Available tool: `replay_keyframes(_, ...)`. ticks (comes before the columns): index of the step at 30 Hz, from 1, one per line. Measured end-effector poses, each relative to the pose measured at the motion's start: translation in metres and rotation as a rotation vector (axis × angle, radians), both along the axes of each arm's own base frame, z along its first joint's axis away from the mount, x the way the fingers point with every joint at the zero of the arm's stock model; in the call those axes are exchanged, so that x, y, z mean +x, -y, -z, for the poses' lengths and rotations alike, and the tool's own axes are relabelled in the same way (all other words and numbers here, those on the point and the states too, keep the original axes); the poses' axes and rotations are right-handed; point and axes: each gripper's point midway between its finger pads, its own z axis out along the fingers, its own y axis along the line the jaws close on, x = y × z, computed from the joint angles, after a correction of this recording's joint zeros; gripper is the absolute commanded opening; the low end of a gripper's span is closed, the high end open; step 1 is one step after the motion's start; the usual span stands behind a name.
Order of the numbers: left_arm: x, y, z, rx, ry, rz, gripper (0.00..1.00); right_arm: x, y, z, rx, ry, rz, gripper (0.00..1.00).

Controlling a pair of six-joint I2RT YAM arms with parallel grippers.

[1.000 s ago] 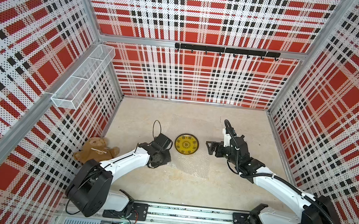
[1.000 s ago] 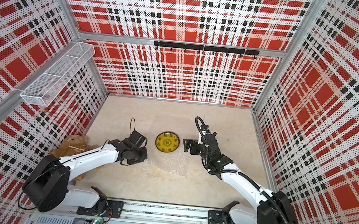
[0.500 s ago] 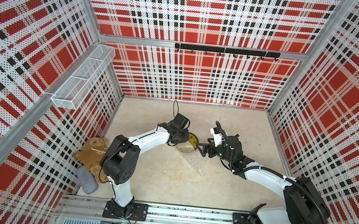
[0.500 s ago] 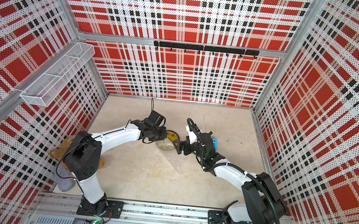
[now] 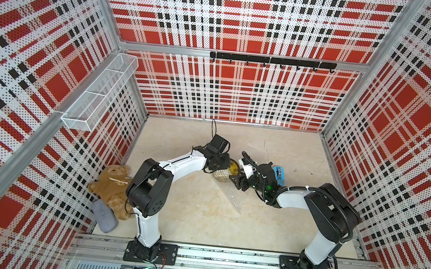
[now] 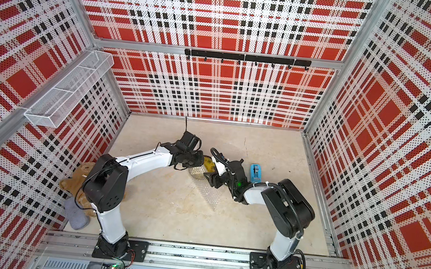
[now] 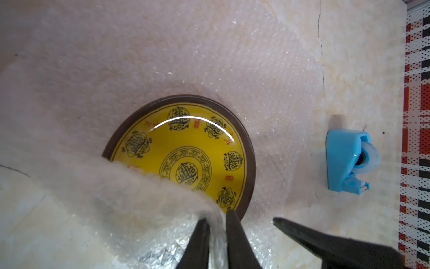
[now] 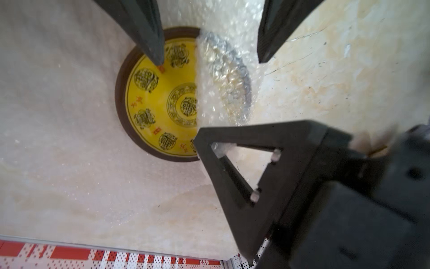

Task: Wrap dinner plates in bubble wrap
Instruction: Wrap the plate in the bubble wrap.

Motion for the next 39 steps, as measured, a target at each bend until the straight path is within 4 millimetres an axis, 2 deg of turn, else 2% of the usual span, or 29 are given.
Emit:
replay_keyframes(3,-0.001,0.001,0.001,-0.014,-0.007,0.009,0.19,0.012,-0.012,-0.001,-0.006,0.035,-0.008,0.65)
replay_keyframes(5,-0.002,0.001,0.003,-0.022,-0.011,0.01,0.19,0.017,-0.017,0.0,-0.003,0.05,-0.002,0.59)
replay_keyframes(11,-0.004,-0.003,0.008,-0.047,-0.029,0.01,0.2,0.028,-0.022,0.014,-0.005,0.043,0.014,0.28)
replay_keyframes(17,0.0,-0.005,0.005,-0.072,-0.023,0.008,0.21,0.029,-0.024,0.013,0.019,0.035,0.019,0.06)
replay_keyframes(19,0.0,-0.004,0.003,-0.081,-0.021,0.011,0.24,0.029,-0.024,0.012,0.025,0.032,0.022,0.0)
replay_keyframes(21,0.001,-0.004,0.0,-0.092,-0.017,0.013,0.34,0.029,-0.024,0.012,0.029,0.026,0.023,0.0)
replay_keyframes(23,0.001,-0.003,-0.006,-0.109,-0.011,0.017,0.5,0.029,-0.023,0.013,0.031,0.018,0.031,0.0)
replay_keyframes(25,0.003,-0.003,-0.015,-0.137,0.002,0.021,0.61,0.029,-0.021,0.015,0.029,0.006,0.046,0.0)
replay_keyframes(27,0.007,-0.005,-0.028,-0.171,0.026,0.02,0.78,0.03,-0.018,0.02,0.023,-0.017,0.065,0.0)
replay_keyframes(29,0.011,-0.01,-0.043,-0.204,0.063,0.015,0.86,0.031,-0.016,0.023,0.019,-0.039,0.088,0.0)
replay_keyframes(31,0.013,-0.018,-0.058,-0.226,0.119,0.003,0.86,0.034,-0.01,0.026,0.019,-0.066,0.123,0.0)
replay_keyframes(34,0.014,-0.035,-0.071,-0.188,0.226,-0.021,0.79,0.037,-0.002,0.034,0.021,-0.119,0.176,0.0)
replay_keyframes(36,0.015,-0.042,-0.067,-0.115,0.272,-0.025,0.73,0.039,0.003,0.038,0.02,-0.151,0.203,0.0)
replay_keyframes(39,0.016,-0.039,-0.048,0.007,0.298,0.005,0.58,0.043,0.01,0.042,0.022,-0.196,0.242,0.0)
